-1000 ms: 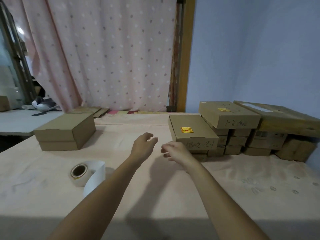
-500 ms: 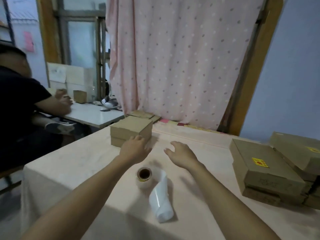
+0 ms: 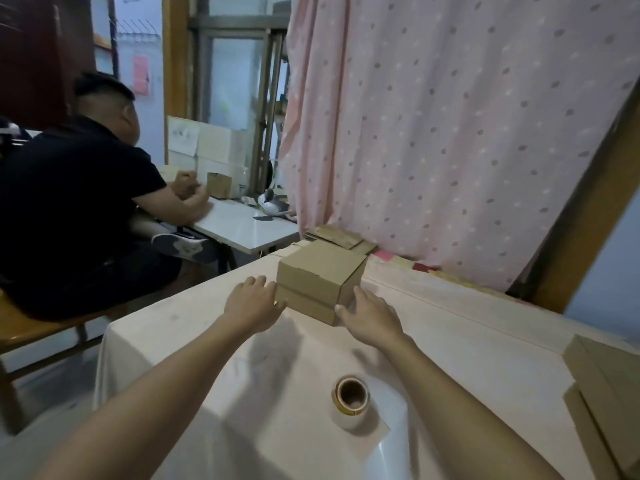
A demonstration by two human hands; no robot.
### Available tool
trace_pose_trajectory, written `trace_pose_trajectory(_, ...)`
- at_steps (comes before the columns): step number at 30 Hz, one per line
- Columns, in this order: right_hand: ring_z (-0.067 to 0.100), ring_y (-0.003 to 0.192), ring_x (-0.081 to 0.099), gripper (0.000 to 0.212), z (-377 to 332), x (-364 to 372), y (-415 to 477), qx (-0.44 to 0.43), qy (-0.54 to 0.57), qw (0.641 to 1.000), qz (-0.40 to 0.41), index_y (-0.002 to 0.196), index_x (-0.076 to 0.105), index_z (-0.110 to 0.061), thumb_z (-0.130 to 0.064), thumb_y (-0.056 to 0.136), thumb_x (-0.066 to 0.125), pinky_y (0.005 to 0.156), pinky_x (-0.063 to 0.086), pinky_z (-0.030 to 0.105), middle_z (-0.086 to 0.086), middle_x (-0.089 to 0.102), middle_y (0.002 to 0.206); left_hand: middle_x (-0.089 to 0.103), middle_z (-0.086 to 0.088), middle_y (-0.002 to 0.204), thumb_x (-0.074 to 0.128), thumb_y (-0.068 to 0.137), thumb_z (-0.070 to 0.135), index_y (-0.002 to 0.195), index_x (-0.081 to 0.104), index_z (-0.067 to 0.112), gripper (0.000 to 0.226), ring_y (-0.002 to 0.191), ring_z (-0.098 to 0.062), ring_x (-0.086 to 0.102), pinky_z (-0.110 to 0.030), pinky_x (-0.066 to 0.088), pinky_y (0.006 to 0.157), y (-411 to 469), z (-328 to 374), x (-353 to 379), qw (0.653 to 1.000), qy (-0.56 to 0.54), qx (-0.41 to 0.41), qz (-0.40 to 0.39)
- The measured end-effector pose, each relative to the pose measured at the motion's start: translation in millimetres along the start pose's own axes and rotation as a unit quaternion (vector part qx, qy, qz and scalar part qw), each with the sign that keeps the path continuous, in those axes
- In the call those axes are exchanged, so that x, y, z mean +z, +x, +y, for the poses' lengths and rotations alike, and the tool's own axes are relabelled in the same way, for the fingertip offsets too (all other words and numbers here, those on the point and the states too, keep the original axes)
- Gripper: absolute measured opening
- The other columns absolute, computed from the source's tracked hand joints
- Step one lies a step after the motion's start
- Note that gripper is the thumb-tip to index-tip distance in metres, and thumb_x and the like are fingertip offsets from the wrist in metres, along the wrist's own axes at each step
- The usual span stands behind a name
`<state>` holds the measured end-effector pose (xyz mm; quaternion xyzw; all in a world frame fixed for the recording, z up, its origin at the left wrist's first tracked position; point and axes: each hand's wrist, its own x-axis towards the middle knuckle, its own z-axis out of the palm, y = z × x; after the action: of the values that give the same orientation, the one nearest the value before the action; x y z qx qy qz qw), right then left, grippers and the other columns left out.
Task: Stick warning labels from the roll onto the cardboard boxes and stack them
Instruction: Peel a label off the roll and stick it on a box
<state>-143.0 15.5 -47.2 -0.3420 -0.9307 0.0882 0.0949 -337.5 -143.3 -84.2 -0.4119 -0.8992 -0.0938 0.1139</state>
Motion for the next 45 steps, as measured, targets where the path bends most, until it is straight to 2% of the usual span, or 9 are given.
trace_pose_trajectory(12, 0.034, 0.145, 0.039, 0.087, -22.5, 37.0, 60.6, 0.082, 0.107, 0.991, 0.028, 0.16, 0.02, -0.009, -0.071, 0.1, 0.028, 0.115, 0.033, 0.045, 0.014, 0.039, 0.16, 0.057, -0.011, 0.129, 0.03, 0.102, 0.061, 0.127, 0.046, 0.01, 0.06, 0.116, -0.032, 0.054, -0.044, 0.044, 0.095, 74.1, -3.7, 25.7, 0.986, -0.153, -0.027, 0.054)
trace_pose_trajectory(17, 0.037, 0.134, 0.05, 0.077, -30.4, 44.9, 70.5, 0.132, 0.229, 0.963, 0.056, 0.151, 0.039, -0.015, -0.071, 0.1, 0.027, 0.105, 0.039, 0.044, 0.015, 0.051, 0.148, 0.054, -0.005, 0.141, 0.033, 0.1, 0.065, 0.142, 0.043, 0.013, 0.068, 0.123, -0.027, 0.052, -0.04, 0.042, 0.098, 84.7, 6.6, 40.0, 0.884, -0.453, -0.116, -0.001)
trace_pose_trajectory(25, 0.023, 0.116, 0.055, 0.045, -27.3, 39.8, 64.9, 0.157, 0.395, 0.9, 0.098, 0.138, 0.053, -0.025, -0.052, 0.104, 0.046, 0.089, 0.038, 0.032, -0.003, 0.061, 0.126, 0.061, 0.003, 0.115, 0.039, 0.1, 0.059, 0.116, 0.054, 0.022, 0.043, 0.104, -0.021, 0.057, -0.045, 0.05, 0.092, 64.9, 19.0, 30.8, 0.798, -0.566, -0.186, 0.088)
trace_pose_trajectory(29, 0.018, 0.117, 0.056, 0.046, -28.1, 30.9, 46.6, 0.179, 0.512, 0.832, 0.112, 0.135, 0.058, -0.032, -0.052, 0.093, 0.055, 0.107, 0.046, 0.041, -0.01, 0.061, 0.125, 0.063, 0.005, 0.105, 0.044, 0.103, 0.052, 0.107, 0.059, 0.02, 0.036, 0.094, -0.013, 0.057, -0.033, 0.042, 0.076, 39.7, 36.1, 8.3, 0.744, -0.621, -0.216, 0.122)
trace_pose_trajectory(33, 0.019, 0.117, 0.064, 0.04, -20.4, 14.9, 21.2, 0.162, 0.609, 0.767, 0.123, 0.128, 0.062, -0.031, -0.041, 0.09, 0.06, 0.105, 0.052, 0.05, -0.006, 0.069, 0.124, 0.06, 0.004, 0.097, 0.056, 0.099, 0.049, 0.095, 0.058, 0.017, 0.032, 0.087, -0.012, 0.054, -0.029, 0.04, 0.071, 17.7, 50.9, -15.4, 0.663, -0.694, -0.238, 0.149)
trace_pose_trajectory(38, 0.022, 0.115, 0.066, 0.033, 3.8, -5.5, -25.6, 0.155, 0.714, 0.658, 0.183, 0.13, 0.065, -0.018, -0.014, 0.098, 0.059, 0.1, 0.056, 0.044, 0.004, 0.071, 0.123, 0.067, -0.005, 0.103, 0.079, 0.063, 0.051, 0.107, 0.062, 0.01, 0.062, 0.093, -0.02, 0.062, -0.039, 0.052, 0.083, -4.8, 71.0, -55.0, 0.593, -0.767, -0.245, 0.023)
trace_pose_trajectory(42, 0.031, 0.116, 0.062, 0.033, 40.4, -20.6, -64.1, 0.175, 0.783, 0.554, 0.224, 0.126, 0.065, -0.002, -0.007, 0.095, 0.058, 0.087, 0.056, 0.035, 0.015, 0.068, 0.122, 0.062, 0.001, 0.068, 0.078, 0.074, 0.027, 0.099, 0.067, 0.006, 0.034, 0.053, -0.015, 0.056, -0.022, 0.046, 0.052, -34.9, 95.0, -77.6, 0.548, -0.818, -0.164, -0.069)
trace_pose_trajectory(44, 0.028, 0.106, 0.062, 0.029, 57.3, -30.1, -85.8, 0.176, 0.779, 0.559, 0.22, 0.118, 0.068, -0.003, -0.006, 0.094, 0.052, 0.085, 0.053, 0.034, 0.013, 0.069, 0.11, 0.064, 0.0, 0.069, 0.079, 0.073, 0.022, 0.106, 0.064, 0.005, 0.04, 0.051, -0.012, 0.06, -0.03, 0.056, 0.059, -50.4, 111.6, -87.2, 0.558, -0.816, -0.113, -0.094)
trace_pose_trajectory(45, 0.026, 0.101, 0.062, 0.028, 65.6, -34.2, -96.1, 0.176, 0.754, 0.594, 0.218, 0.113, 0.07, -0.007, -0.005, 0.094, 0.05, 0.085, 0.052, 0.032, 0.009, 0.07, 0.105, 0.067, -0.002, 0.08, 0.082, 0.07, 0.023, 0.113, 0.062, 0.005, 0.051, 0.062, -0.014, 0.065, -0.034, 0.058, 0.064, -56.2, 121.0, -90.7, 0.575, -0.808, -0.099, -0.086)
